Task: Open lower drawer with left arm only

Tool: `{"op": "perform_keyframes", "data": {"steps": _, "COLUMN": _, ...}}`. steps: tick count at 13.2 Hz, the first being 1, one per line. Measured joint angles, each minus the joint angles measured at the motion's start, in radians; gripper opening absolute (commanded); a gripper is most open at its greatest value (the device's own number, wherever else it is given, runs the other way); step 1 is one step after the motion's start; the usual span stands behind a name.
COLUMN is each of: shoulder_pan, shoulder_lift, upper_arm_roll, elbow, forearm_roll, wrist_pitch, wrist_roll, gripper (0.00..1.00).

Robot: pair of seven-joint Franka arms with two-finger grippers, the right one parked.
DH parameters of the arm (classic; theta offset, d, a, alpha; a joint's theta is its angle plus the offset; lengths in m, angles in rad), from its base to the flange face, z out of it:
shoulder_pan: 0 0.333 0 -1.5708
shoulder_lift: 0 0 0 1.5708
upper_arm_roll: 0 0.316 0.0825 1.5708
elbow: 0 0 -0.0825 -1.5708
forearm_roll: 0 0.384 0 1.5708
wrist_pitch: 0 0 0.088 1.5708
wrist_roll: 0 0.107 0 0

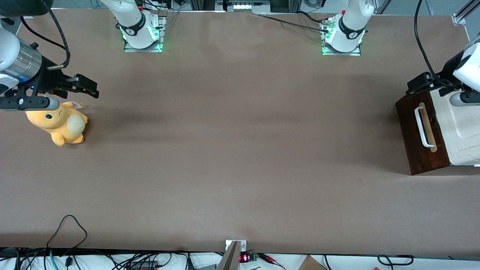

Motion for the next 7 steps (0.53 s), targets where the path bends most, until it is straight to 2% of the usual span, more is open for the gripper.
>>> {"op": "perform_keyframes", "data": {"steps": 7, "shoulder_pan": 0.000, "shoulder_lift": 0.000, "upper_arm_roll": -0.009, "elbow": 0.008, "forearm_roll": 0.000, "wrist_pitch": -0.019, "wrist_roll": 0.001, "gripper": 1.00}}
